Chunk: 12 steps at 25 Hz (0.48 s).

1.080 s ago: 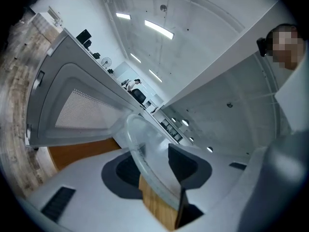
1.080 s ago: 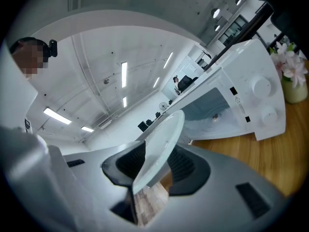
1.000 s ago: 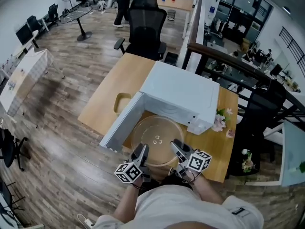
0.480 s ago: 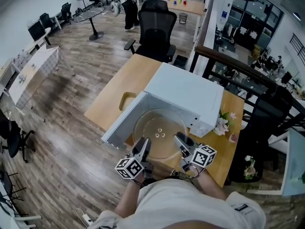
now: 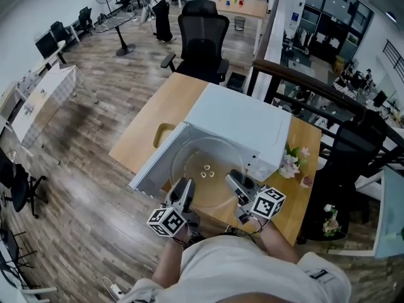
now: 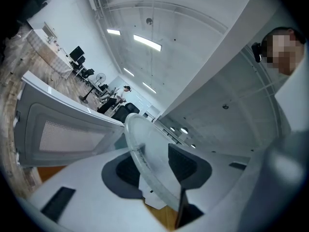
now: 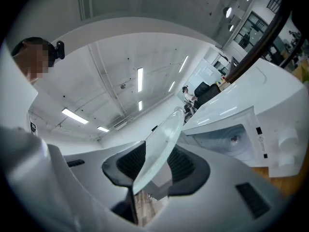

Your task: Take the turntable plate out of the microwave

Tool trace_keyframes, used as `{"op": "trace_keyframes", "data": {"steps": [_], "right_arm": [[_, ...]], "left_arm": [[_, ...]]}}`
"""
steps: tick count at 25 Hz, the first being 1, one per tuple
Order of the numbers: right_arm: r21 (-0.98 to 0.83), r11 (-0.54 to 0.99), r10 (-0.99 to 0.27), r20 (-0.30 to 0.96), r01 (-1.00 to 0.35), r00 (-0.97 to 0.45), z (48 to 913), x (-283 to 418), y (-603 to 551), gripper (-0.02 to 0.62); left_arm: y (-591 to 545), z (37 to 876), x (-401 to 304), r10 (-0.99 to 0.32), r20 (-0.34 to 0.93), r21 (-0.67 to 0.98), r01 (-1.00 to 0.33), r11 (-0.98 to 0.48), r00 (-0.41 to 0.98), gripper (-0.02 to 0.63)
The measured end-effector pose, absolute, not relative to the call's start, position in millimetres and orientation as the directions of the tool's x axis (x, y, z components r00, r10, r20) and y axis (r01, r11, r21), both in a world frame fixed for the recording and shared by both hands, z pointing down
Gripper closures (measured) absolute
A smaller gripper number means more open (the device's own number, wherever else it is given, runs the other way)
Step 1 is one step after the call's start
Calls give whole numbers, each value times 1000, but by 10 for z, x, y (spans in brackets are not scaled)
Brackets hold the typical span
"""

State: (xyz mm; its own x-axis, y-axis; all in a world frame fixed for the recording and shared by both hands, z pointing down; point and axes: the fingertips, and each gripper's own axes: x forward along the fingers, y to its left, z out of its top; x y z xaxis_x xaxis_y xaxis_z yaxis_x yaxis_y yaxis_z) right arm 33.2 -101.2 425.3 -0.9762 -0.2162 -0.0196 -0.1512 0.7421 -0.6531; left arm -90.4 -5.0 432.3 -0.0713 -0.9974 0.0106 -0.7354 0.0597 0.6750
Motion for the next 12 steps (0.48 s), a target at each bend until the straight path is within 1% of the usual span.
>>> {"op": "trace_keyframes", "data": {"steps": [12], "right_arm": [[-650, 747, -206, -29, -138, -978, 4221, 333, -1004, 449]], "left_arm": [[-36, 4287, -895, -997, 8, 675, -735, 65, -81, 436]]}}
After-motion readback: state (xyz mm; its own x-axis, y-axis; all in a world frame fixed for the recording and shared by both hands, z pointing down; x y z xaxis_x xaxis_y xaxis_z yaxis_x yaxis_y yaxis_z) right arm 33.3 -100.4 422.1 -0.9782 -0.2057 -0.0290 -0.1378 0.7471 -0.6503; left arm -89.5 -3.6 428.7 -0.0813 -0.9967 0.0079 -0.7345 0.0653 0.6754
